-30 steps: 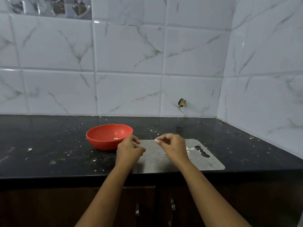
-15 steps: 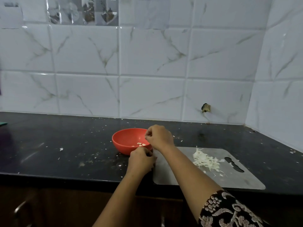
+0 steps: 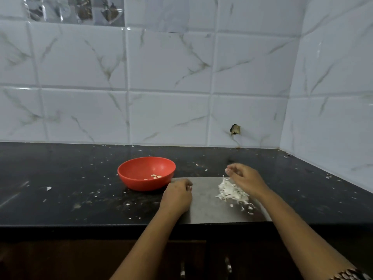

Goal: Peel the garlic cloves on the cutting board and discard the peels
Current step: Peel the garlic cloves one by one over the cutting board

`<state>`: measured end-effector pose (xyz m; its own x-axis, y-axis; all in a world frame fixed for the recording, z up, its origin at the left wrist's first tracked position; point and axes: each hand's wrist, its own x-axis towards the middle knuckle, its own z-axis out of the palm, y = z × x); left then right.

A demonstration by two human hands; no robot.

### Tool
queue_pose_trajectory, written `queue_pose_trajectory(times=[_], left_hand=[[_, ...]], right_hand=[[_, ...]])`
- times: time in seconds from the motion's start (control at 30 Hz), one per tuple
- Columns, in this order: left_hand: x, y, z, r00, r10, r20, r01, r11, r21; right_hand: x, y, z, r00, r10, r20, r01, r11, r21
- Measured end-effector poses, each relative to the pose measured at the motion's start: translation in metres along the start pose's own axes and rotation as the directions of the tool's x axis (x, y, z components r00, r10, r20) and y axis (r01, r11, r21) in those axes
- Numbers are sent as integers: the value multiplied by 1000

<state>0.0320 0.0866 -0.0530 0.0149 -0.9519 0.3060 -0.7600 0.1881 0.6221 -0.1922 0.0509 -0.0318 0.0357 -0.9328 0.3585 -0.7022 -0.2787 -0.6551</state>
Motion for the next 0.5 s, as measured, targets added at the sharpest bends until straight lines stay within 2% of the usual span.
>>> queue_pose_trajectory(times=[0.1,0.23,0.37,0.43,0.5], left_hand=[[7,13,17,984,23,179,-52,986,161],[16,27,32,960,-2,280,-42,988,152],[23,33,39,952,-6,306,-11,998,54],[26,36,41,950,12,313,2,999,-47],[28,38,42,947,37,319,11,989,-147]], right_hand=[[-14,23,-4,986,52,156,-39,996,-85],[-14,21,3,975,144,171,-103,968,-230],[-12,6,15,959,157,238,-109,973,-201],[-13,0,20,961,127,245,-104,989,-108],[-14,-3,17,960,128,250,-147,987,58]])
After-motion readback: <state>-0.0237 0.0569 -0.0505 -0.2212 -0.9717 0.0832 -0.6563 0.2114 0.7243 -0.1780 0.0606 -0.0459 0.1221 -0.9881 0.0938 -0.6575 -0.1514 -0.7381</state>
